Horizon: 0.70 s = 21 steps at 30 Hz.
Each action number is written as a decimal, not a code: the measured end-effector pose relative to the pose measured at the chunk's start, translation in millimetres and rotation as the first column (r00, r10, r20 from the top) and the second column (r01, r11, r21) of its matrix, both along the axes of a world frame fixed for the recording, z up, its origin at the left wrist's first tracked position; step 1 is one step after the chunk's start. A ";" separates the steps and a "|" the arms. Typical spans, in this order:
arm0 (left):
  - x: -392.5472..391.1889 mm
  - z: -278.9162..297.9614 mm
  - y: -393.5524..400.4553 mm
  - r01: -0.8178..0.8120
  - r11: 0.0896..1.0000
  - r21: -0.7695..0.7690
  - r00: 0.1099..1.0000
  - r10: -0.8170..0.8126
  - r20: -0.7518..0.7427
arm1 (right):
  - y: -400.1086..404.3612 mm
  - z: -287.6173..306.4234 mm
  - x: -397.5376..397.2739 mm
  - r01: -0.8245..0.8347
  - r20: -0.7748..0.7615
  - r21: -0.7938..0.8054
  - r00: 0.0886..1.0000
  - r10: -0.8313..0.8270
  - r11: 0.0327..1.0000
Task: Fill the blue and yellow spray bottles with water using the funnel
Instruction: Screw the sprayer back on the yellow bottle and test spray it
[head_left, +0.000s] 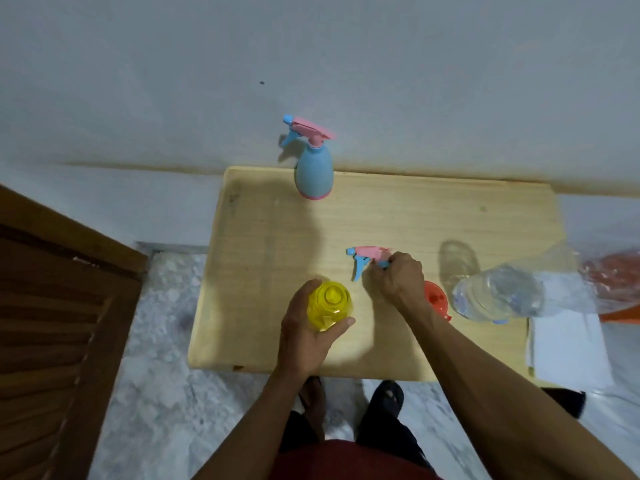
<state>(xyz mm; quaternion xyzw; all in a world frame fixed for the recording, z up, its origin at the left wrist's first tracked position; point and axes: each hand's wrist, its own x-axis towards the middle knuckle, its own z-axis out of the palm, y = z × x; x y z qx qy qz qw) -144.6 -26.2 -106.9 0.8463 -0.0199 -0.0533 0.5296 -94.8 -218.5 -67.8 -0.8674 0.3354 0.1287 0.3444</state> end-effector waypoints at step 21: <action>-60.9 95.8 -44.4 -0.012 0.959 -0.285 0.995 0.041 0.096 | -36.2 223.5 -98.6 -0.154 0.837 0.462 0.403 -0.372 0.873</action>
